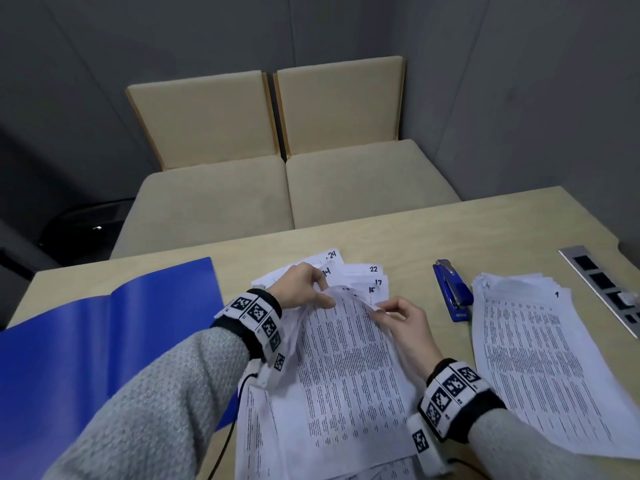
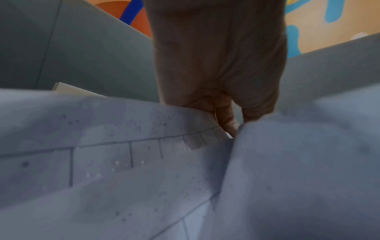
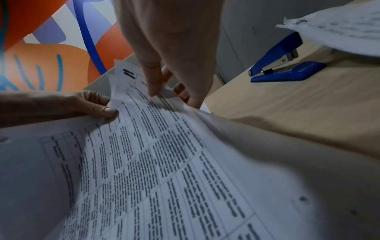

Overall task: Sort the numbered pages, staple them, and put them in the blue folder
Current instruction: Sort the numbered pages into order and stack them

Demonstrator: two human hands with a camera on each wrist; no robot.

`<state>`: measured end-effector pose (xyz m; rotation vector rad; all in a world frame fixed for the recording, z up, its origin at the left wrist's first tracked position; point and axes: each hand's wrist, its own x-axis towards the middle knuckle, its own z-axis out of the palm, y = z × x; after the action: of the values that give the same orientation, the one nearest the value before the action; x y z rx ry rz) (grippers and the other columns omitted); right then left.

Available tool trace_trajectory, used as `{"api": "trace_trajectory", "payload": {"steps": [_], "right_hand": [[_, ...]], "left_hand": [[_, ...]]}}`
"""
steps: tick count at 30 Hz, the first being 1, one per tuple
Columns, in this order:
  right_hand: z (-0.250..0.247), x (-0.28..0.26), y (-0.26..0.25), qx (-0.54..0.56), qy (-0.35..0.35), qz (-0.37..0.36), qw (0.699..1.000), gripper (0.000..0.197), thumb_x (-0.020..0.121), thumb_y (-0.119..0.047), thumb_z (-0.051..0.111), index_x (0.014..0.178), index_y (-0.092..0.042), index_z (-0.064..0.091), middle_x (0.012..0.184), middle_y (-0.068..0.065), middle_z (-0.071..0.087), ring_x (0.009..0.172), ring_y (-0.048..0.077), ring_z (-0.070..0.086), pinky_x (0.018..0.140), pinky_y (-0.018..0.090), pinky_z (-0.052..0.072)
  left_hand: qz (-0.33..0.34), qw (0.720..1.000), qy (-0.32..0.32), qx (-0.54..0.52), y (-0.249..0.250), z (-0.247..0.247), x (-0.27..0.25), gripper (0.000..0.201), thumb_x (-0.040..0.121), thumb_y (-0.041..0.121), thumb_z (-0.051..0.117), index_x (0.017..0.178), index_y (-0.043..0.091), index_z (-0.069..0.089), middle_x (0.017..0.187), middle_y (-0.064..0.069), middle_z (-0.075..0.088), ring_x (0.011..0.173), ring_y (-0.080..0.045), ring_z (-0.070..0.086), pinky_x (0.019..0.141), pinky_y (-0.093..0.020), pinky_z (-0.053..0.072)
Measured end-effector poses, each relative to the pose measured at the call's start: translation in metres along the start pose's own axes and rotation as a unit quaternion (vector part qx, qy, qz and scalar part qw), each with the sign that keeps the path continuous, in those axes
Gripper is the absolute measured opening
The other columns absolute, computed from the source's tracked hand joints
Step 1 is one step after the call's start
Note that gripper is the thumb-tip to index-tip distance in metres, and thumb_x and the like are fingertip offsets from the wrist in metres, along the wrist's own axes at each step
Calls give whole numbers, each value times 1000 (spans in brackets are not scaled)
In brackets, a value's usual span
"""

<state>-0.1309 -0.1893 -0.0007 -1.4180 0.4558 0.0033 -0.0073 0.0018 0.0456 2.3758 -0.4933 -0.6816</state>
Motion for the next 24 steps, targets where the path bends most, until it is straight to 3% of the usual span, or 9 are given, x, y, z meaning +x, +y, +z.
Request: {"api": "trace_trajectory", "payload": {"steps": [3,6,11,15,17,19,20,22,24], "right_hand": [[-1,0,1,9,-1,9,1000,16,78,-5,73,72,-16,63,86,15,68,88,30,64,91,53,50],[-5,2,2,11,0,13,1000,13,80,-8,72,75,-14,62,88,14,67,91,32,63,91,49,51],[-9,3,6,12,0,21,1000,10,80,-6,70,82,-8,61,91,11,64,95,31,59,90,43,51],[-3,4,6,7,4,18,1000,10,80,-7,70,80,-11,61,92,12,64,92,30,60,90,48,51],[1,4,6,14,10,12,1000,16,82,-3,67,91,-13,59,98,16,63,90,32,63,85,49,54],[5,4,4,26,-10,14,1000,33,82,0,65,104,-23,55,101,16,60,91,32,64,82,49,55],[7,4,5,18,-26,22,999,41,80,-3,68,108,-29,54,105,13,58,96,32,63,85,50,55],[10,4,6,-32,-47,27,998,45,70,-20,76,107,-35,57,117,-3,47,111,28,56,92,50,52],[4,5,10,-119,-51,8,991,44,57,-43,79,97,-37,60,111,-23,35,118,25,47,98,47,48]], "left_hand": [[-2,1000,1,-19,0,-1,2,31,64,35,85,63,17,61,55,7,53,53,-6,46,51,-22,33],[-3,998,-2,-57,-1,-3,4,37,72,42,78,56,19,54,51,9,48,49,-2,42,50,-19,33],[13,997,2,-81,-7,-3,5,31,86,38,65,65,18,53,63,5,51,63,-11,47,63,-27,38],[34,998,14,-57,4,-1,-3,25,87,43,62,91,19,55,64,6,45,64,-14,43,58,-28,32],[62,998,7,-29,13,5,-12,57,80,44,69,124,24,40,61,2,42,55,-14,40,52,-28,30],[77,997,-19,5,15,14,-19,85,80,28,73,142,30,14,64,-9,51,59,-22,52,57,-32,42],[81,996,-35,16,15,16,-20,85,82,20,69,144,32,11,71,-17,57,68,-29,58,65,-38,48],[85,993,-76,19,17,17,-22,71,87,15,62,142,32,21,98,-25,62,89,-34,61,82,-43,48],[74,990,-115,43,23,13,-23,58,90,13,57,142,21,31,128,-19,54,110,-28,55,93,-35,42]]}}
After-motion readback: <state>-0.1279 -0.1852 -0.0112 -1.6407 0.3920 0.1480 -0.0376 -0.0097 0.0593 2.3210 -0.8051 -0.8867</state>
